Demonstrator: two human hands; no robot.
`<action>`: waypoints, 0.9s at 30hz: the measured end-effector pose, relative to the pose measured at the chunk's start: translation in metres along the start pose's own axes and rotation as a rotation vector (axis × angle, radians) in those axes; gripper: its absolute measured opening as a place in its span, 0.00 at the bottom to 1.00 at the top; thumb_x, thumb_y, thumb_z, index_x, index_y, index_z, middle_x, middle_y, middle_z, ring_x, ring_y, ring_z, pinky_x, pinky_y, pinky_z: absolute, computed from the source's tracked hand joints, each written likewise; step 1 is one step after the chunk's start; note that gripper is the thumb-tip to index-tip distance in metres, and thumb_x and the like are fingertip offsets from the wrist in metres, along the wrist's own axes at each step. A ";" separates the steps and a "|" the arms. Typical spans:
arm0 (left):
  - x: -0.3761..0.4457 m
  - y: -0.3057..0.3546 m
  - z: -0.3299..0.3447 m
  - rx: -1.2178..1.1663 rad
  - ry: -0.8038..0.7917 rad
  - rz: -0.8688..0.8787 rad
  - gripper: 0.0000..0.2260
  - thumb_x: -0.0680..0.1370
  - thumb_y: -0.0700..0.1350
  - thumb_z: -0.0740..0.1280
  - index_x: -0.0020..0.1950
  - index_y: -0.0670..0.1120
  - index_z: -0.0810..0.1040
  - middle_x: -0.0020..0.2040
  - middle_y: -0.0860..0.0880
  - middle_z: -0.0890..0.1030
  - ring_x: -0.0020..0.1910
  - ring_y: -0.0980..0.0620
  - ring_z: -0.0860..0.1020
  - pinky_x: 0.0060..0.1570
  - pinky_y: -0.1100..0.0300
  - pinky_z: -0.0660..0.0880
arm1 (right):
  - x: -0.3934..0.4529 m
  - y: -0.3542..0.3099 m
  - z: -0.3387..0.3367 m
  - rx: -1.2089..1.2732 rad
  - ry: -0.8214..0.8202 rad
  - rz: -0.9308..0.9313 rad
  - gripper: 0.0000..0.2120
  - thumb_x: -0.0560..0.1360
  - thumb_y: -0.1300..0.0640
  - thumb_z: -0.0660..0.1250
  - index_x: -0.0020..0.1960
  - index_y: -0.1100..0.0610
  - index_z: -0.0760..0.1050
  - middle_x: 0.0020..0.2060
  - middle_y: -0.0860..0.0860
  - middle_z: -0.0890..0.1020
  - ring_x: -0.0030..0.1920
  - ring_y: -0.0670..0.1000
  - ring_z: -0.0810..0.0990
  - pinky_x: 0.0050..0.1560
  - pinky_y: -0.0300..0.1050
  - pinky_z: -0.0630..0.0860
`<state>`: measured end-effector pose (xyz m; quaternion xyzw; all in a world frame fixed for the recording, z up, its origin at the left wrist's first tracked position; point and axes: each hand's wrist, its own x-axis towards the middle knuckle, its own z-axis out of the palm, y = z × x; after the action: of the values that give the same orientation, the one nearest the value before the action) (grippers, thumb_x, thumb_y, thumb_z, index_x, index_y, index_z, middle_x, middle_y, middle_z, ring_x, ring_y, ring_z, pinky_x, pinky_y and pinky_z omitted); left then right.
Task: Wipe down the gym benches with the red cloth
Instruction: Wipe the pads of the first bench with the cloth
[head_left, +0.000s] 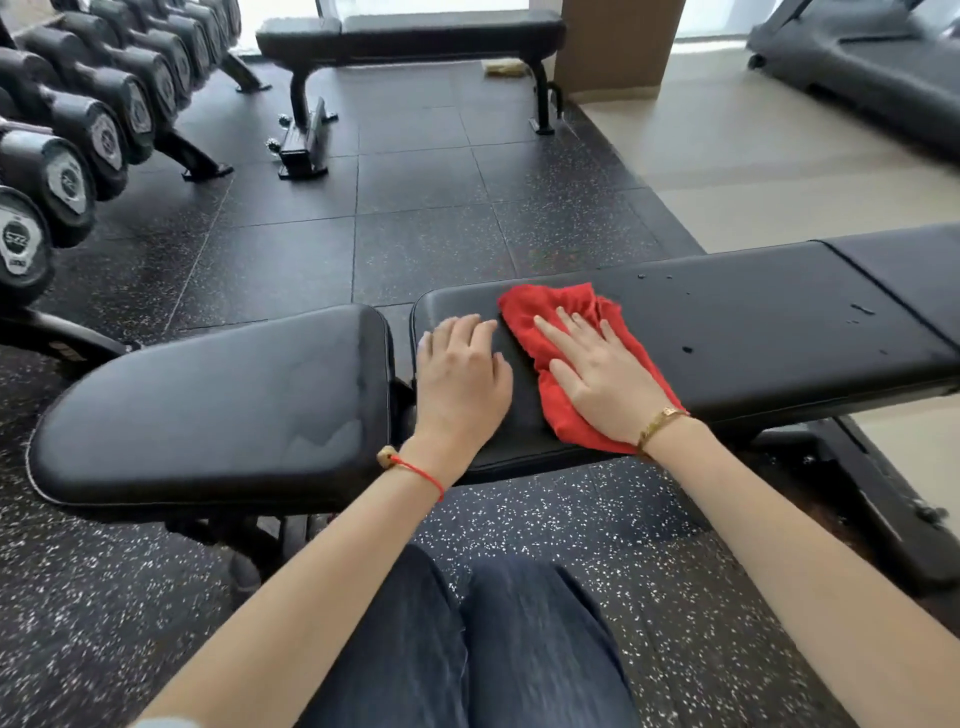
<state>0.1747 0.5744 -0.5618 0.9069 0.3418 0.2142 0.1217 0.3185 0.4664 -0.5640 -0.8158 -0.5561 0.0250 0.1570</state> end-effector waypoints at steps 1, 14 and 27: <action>0.000 0.003 0.006 0.022 -0.023 0.006 0.20 0.79 0.47 0.59 0.71 0.47 0.71 0.71 0.49 0.72 0.72 0.47 0.65 0.73 0.48 0.58 | -0.008 0.007 -0.003 0.001 0.008 0.026 0.26 0.82 0.54 0.54 0.78 0.49 0.53 0.78 0.54 0.54 0.78 0.52 0.51 0.77 0.48 0.40; -0.008 0.004 0.019 0.016 -0.050 0.003 0.21 0.79 0.49 0.58 0.71 0.47 0.71 0.73 0.47 0.70 0.75 0.45 0.63 0.75 0.44 0.54 | 0.011 0.004 -0.009 -0.020 0.008 0.166 0.25 0.82 0.57 0.53 0.78 0.54 0.53 0.78 0.58 0.53 0.78 0.54 0.51 0.76 0.45 0.40; -0.003 0.009 0.024 0.059 0.033 -0.027 0.17 0.75 0.49 0.60 0.62 0.47 0.77 0.64 0.48 0.77 0.68 0.45 0.71 0.70 0.42 0.63 | 0.075 0.050 -0.015 -0.044 -0.042 0.268 0.25 0.82 0.56 0.51 0.79 0.52 0.51 0.78 0.58 0.50 0.78 0.54 0.48 0.77 0.50 0.40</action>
<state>0.1891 0.5645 -0.5805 0.9018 0.3620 0.2173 0.0922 0.3953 0.5149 -0.5537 -0.8852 -0.4459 0.0505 0.1226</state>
